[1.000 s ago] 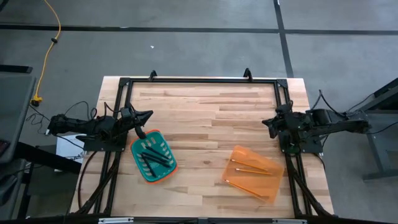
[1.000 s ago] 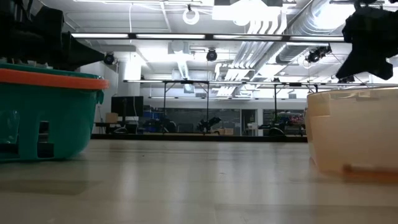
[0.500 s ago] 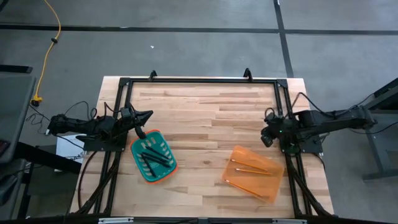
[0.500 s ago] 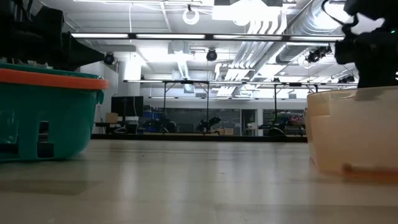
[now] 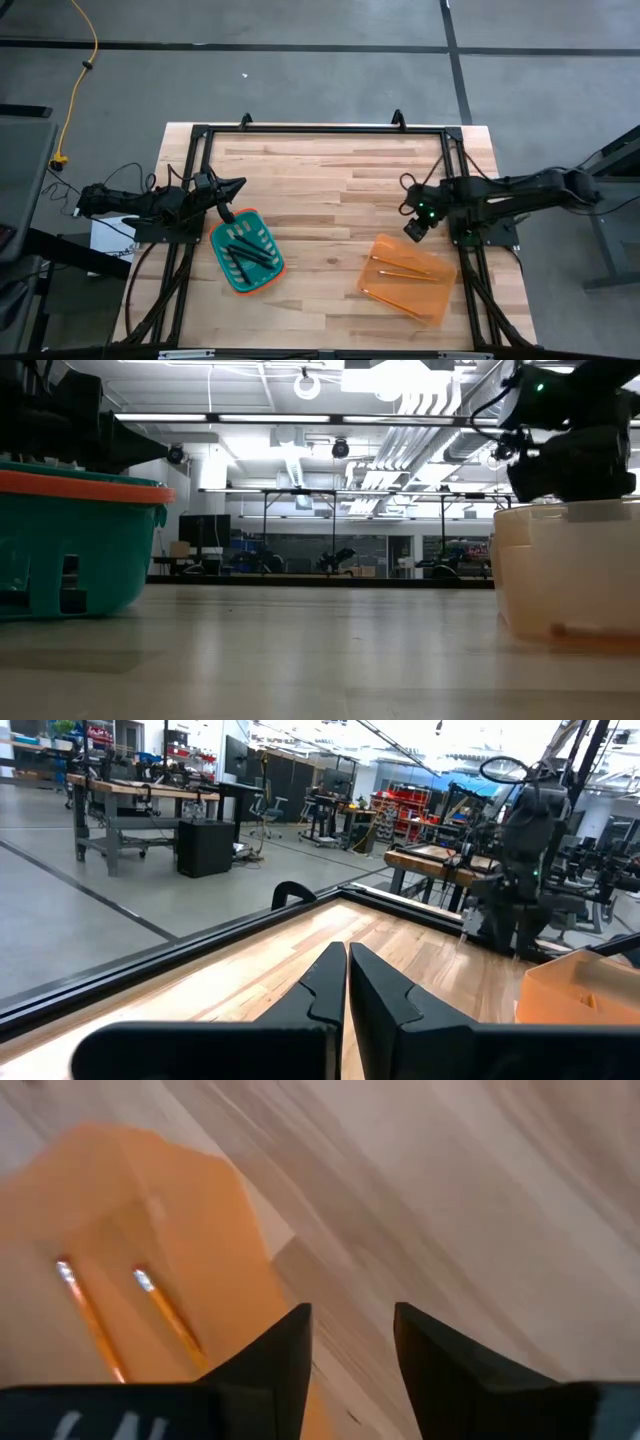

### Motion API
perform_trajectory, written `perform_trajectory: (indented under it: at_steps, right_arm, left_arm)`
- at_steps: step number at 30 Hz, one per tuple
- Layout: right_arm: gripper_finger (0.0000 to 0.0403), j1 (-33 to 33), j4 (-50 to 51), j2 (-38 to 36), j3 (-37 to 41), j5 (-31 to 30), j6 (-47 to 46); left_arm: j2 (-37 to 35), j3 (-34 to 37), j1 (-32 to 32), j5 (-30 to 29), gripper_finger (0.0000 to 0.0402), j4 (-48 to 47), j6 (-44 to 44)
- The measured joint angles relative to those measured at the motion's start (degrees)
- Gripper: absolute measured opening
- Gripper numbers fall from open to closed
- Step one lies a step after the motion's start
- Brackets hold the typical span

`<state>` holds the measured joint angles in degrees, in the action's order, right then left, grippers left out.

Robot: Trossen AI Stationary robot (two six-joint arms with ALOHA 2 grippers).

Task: Sort pens & pencils
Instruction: Adjust the orange bin

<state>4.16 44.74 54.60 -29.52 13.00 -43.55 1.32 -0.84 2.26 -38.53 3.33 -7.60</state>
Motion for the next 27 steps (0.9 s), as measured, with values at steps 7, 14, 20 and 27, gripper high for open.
perform_trajectory:
  at_steps: [7,14,20,27]
  right_arm:
    - [0.0138,0.0,-7.0,8.8,0.0,4.7,0.0]
    - [0.0138,0.0,-14.7,15.0,0.0,9.8,0.9]
    - [0.0138,0.0,-20.6,17.1,0.0,10.3,1.3]
    - [0.0138,-0.1,-25.0,17.5,0.0,11.7,1.9]
  left_arm:
    - [0.0,0.0,0.0,0.0,0.0005,0.0,0.0]
    - [0.0,0.0,0.0,0.0,0.0005,0.0,0.0]
    - [0.0,0.0,0.0,0.0,0.0005,0.0,0.0]
    - [0.0,0.0,0.0,0.0,0.0006,0.0,0.0]
